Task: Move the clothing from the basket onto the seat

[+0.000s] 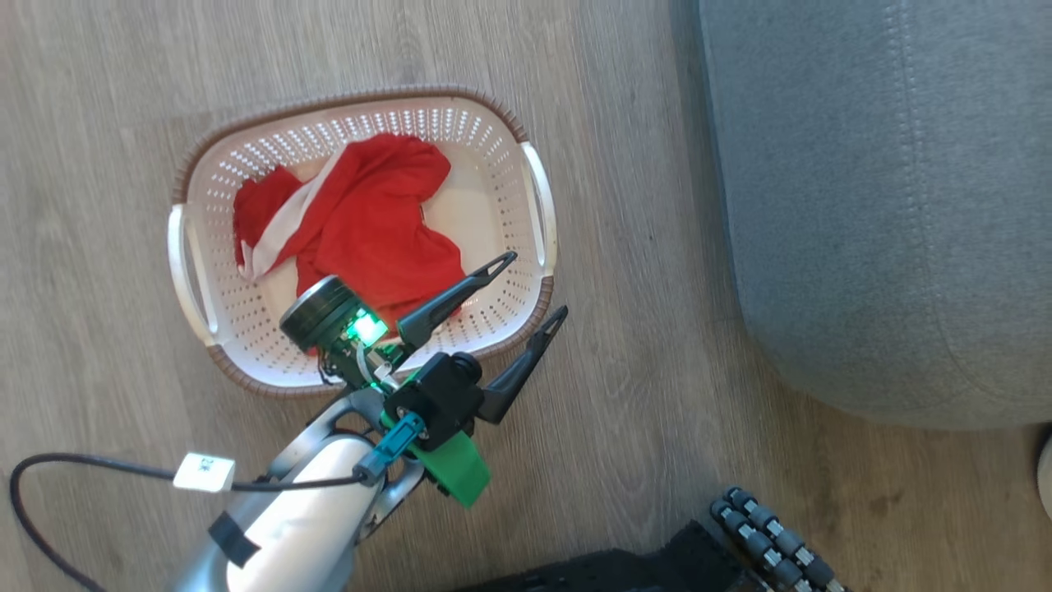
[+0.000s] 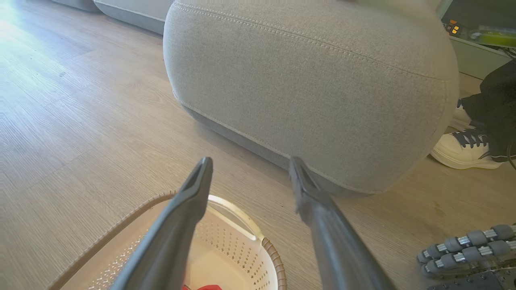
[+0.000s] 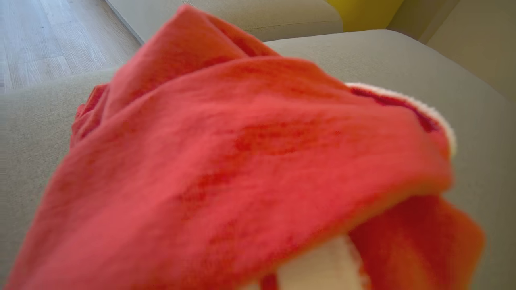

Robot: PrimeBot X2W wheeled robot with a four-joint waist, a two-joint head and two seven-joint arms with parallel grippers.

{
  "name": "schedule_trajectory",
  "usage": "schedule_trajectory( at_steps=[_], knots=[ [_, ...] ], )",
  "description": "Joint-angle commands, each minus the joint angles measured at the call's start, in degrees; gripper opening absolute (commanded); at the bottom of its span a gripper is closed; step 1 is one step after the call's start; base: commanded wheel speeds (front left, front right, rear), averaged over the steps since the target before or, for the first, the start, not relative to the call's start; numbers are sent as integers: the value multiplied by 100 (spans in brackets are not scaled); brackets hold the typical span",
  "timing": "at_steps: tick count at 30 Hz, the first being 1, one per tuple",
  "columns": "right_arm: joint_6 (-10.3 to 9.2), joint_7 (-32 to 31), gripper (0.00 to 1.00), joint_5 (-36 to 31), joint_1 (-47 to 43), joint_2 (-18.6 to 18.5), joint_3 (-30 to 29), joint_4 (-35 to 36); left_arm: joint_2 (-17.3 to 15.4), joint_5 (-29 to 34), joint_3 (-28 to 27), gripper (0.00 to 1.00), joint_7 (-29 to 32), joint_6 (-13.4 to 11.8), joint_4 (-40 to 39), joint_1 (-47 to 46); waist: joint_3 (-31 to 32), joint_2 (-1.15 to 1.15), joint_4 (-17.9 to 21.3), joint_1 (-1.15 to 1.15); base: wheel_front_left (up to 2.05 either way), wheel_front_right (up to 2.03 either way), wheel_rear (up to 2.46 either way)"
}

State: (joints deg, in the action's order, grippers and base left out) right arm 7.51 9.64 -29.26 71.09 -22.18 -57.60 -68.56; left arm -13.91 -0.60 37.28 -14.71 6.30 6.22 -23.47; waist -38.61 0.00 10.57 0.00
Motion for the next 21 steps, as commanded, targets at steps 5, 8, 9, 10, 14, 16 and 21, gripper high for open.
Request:
schedule_trajectory(
  at_steps=[5, 8, 9, 10, 14, 16, 21],
  knots=[
    [-2, -126, 100, -82, 72, -293, 182, -228, 167, -88, -71, 100, -29, 7, -99, 106, 433, 0, 28, 0, 0, 0, 0],
    [-2, -416, 100, -116, -43, -423, 199, -323, 269, -112, -46, 100, -29, 24, -71, 148, 678, 0, 28, 0, 0, 0, 0],
    [-2, -725, 100, -197, -81, -359, 280, -384, 332, -144, -77, 100, -29, 30, -49, 205, 877, 0, 55, 0, 0, 0, 0],
    [-2, -906, 100, -216, -79, -333, 304, -410, 367, -166, -122, 100, -29, 27, -40, 242, 970, 0, 71, 0, 0, 0, 0],
    [-2, -1540, 100, -369, -32, -264, 599, -485, 502, -203, -232, 100, -29, 39, -10, 404, 1408, 0, 108, 0, 0, 0, 0],
    [-2, -1857, 100, -390, -16, -258, 739, -510, 565, -213, -267, 100, -29, 49, -4, 497, 1628, 0, 119, 0, 0, 0, 0],
    [-2, -2011, 100, -366, 84, -275, 1075, -530, 680, -233, -376, 100, -29, 63, 6, 683, 1981, 0, 149, 0, 0, 0, 0]
  ],
)
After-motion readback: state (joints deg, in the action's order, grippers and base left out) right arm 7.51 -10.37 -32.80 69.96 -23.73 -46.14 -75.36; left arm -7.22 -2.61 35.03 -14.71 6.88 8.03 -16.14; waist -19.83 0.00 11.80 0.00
